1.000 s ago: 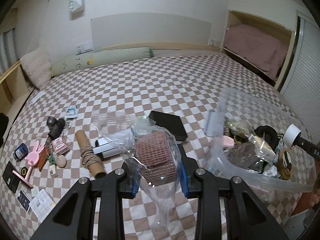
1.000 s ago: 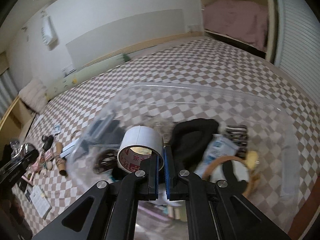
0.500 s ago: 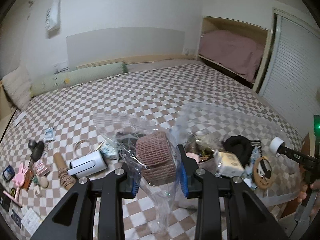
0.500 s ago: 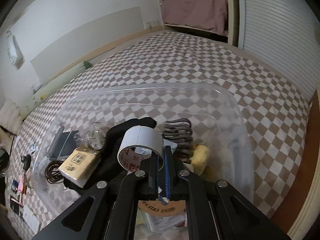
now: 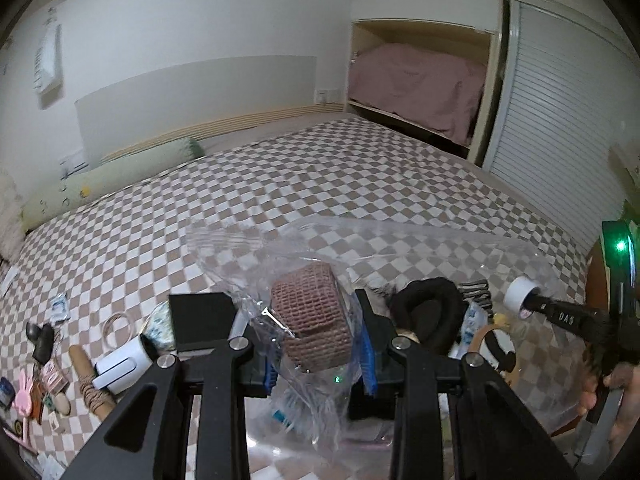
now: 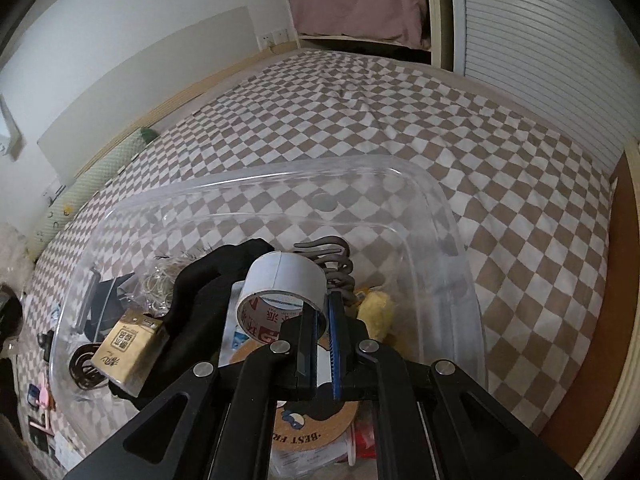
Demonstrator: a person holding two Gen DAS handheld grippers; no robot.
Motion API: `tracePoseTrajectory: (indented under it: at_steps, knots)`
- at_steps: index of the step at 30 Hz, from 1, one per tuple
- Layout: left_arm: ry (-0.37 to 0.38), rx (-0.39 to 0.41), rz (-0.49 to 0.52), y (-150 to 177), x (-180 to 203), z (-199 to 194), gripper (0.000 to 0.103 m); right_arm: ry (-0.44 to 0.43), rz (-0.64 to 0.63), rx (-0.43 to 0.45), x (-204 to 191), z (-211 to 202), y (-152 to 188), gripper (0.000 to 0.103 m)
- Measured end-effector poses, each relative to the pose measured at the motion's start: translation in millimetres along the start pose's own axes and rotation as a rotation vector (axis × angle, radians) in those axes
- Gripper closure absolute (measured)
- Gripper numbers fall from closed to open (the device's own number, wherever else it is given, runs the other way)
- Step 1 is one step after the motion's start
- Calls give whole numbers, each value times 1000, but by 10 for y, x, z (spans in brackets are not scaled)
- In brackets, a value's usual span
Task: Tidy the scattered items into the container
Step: 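Lower the bag into the box with the left gripper while the right gripper lowers the tape, then open the left gripper to drop the bag while the right gripper releases the tape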
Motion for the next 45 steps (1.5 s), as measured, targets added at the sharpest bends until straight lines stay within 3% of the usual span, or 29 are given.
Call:
tracePoseTrajectory:
  at_steps: [10,24,26,28,36,40,45]
  knots:
    - [63,-8,41,-261,377,272,71,30,10,-17,18,59,43,98]
    - [76,-137,-8,-333,369,761,71,9,17,-29,25,117,43,98]
    - [73,-135,-22,-336,362,784,65,4,14,-31,19,122,48,98]
    - [75,-138,-45,-317,354,820,45,0,12,-32,14,126,50,98]
    - [105,-165,-66,-179,430,924,44,-29,20,-31,14,126,36,98]
    - [119,-175,-54,-130,436,912,34,-53,28,-17,10,101,17,98]
    - [98,-168,-28,-112,384,833,34,-67,9,-45,-29,124,37,98]
Point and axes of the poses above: each gripper's, at about its wrist camera, not at the fingertips, and z roughly the way its jaws point, x to its right, y to its underside, the point moved 4 cm from there along z, roughly the way its jaws point, and after that the axes turned 9 degrees about z, right-handed, at the moved point
